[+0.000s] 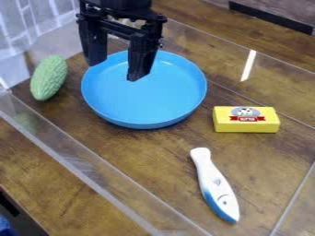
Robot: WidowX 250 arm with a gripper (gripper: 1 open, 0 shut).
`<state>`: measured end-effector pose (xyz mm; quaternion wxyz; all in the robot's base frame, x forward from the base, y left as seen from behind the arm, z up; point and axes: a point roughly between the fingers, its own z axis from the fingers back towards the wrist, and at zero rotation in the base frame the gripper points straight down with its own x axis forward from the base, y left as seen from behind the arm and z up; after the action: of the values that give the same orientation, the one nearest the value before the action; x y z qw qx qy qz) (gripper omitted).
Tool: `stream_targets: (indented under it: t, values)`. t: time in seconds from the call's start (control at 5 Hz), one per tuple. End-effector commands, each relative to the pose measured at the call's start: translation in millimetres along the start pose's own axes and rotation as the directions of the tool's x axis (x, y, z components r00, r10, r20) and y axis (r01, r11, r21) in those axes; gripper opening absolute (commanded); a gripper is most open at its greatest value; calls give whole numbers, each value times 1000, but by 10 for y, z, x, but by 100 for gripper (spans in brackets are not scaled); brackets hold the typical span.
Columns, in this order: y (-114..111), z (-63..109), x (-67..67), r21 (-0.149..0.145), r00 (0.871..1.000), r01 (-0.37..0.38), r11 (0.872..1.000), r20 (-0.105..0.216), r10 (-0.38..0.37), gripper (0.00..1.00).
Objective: Put the yellow brick in the blue tray
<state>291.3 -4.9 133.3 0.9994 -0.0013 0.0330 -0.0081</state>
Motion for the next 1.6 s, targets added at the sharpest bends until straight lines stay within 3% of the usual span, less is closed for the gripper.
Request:
stream_targets:
  t: [0.0, 0.4, 0.8, 1.4]
  values:
    - [-28, -57, 19, 0, 999, 34, 999, -14, -34, 100]
    - [-122, -158, 94, 3, 988, 151, 989, -32, -150, 100]
    - [-229, -216, 180, 10, 958, 286, 958, -38, -286, 100]
    - [-322, -292, 258, 7, 918, 392, 920, -64, -391, 100]
